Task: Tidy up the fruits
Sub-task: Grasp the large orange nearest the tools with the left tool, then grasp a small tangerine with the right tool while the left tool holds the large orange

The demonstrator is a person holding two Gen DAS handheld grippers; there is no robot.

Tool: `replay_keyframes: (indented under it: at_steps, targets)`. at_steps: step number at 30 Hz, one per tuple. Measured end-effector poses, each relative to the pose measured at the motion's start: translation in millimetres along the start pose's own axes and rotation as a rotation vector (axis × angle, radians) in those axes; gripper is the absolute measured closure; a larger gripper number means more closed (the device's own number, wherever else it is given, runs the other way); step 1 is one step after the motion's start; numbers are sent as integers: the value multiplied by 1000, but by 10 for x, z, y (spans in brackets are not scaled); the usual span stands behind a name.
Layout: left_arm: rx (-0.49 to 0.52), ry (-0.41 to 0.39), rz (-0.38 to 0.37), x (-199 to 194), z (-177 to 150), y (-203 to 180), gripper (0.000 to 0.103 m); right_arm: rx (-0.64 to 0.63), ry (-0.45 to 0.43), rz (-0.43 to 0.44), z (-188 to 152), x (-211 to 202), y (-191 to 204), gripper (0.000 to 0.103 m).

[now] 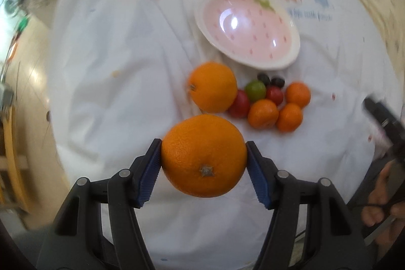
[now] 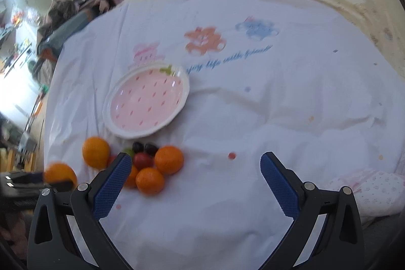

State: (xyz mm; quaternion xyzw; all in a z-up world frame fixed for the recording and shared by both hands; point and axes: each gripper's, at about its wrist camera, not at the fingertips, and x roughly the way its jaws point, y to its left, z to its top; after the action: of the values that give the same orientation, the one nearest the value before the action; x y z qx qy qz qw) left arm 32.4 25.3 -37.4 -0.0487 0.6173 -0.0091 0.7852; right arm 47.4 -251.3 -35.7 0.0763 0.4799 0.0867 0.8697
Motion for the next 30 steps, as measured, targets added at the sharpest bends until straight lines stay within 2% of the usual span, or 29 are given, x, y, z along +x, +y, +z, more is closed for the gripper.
replay_keyframes:
  at_steps: [3, 5, 6, 7, 9, 10, 11, 17, 23, 30]
  targets:
    - [-62, -46, 6, -95, -41, 149, 42, -8, 95, 55, -4, 157, 22, 0]
    - [-71, -55, 29, -63, -37, 179, 42, -25, 168, 108, -11, 278, 75, 4]
    - [-73, -52, 39, -36, -35, 170, 42, -36, 216, 141, -28, 357, 118, 10]
    - [-86, -46, 37, -25, -44, 193, 42, -45, 250, 159, -45, 419, 159, 20]
    - [-109, -40, 20, 20, -33, 211, 42, -80, 316, 180, -91, 555, 263, 31]
    - [-109, -38, 20, 81, -51, 175, 42, -100, 335, 182, -113, 603, 305, 41]
    - [-114, -33, 16, 110, -39, 170, 42, -117, 342, 182, -135, 644, 345, 44]
    - [-141, -20, 11, 162, -18, 199, 42, -132, 441, 216, -215, 882, 444, 45]
    - [-160, -31, -1, 119, -1, 238, 42, -160, 491, 197, -201, 1144, 566, 46]
    - [-172, -28, -11, 114, 9, 265, 42, -225, 469, 173, -192, 1233, 666, 47]
